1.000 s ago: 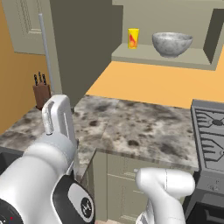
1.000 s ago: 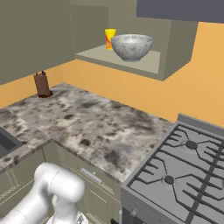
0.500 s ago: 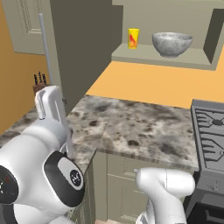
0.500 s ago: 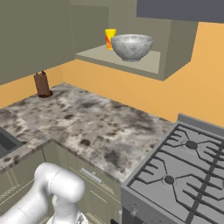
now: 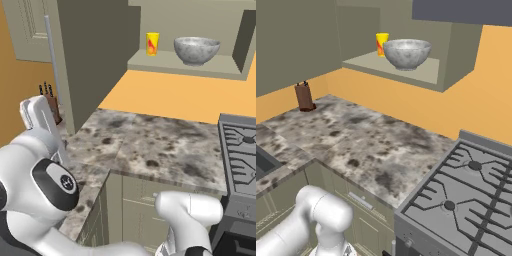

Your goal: Pick the mug and place it in the sink. Pick the bowl and place it in the open cabinet and then close the cabinet.

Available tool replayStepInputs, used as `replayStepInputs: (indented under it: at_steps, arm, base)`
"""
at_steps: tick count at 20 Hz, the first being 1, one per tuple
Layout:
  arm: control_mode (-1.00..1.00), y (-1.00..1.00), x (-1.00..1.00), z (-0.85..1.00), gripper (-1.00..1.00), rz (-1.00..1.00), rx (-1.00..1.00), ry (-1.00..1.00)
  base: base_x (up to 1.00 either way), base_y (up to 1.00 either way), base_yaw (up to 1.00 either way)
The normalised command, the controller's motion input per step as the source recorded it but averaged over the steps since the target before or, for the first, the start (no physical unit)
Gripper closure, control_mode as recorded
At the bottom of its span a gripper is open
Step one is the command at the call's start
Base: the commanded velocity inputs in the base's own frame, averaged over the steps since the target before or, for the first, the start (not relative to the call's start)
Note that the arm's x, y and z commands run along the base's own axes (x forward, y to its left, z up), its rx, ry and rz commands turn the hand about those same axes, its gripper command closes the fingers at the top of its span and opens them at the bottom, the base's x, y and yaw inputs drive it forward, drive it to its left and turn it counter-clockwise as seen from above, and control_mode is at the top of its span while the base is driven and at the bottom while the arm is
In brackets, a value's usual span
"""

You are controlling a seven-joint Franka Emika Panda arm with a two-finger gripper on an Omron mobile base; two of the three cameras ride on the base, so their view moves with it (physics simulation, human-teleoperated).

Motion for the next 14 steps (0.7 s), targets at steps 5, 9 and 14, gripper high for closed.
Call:
replayStepInputs:
  at_steps: [5, 9, 14]
  arm:
    - [-1.0, 0.44, 0.28, -0.13, -1.0, 0.0, 0.03, 0.0]
    - [-1.0, 0.27, 0.12, -0.2, -1.0, -0.01, 0.06, 0.0]
    - [-1.0, 0.04, 0.1, -0.27, -1.0, -0.1, 0.07, 0.0]
  base:
    - [0.0, 0.0, 0.0]
    - [0.0, 0.0, 0.0]
    - [0.0, 0.0, 0.0]
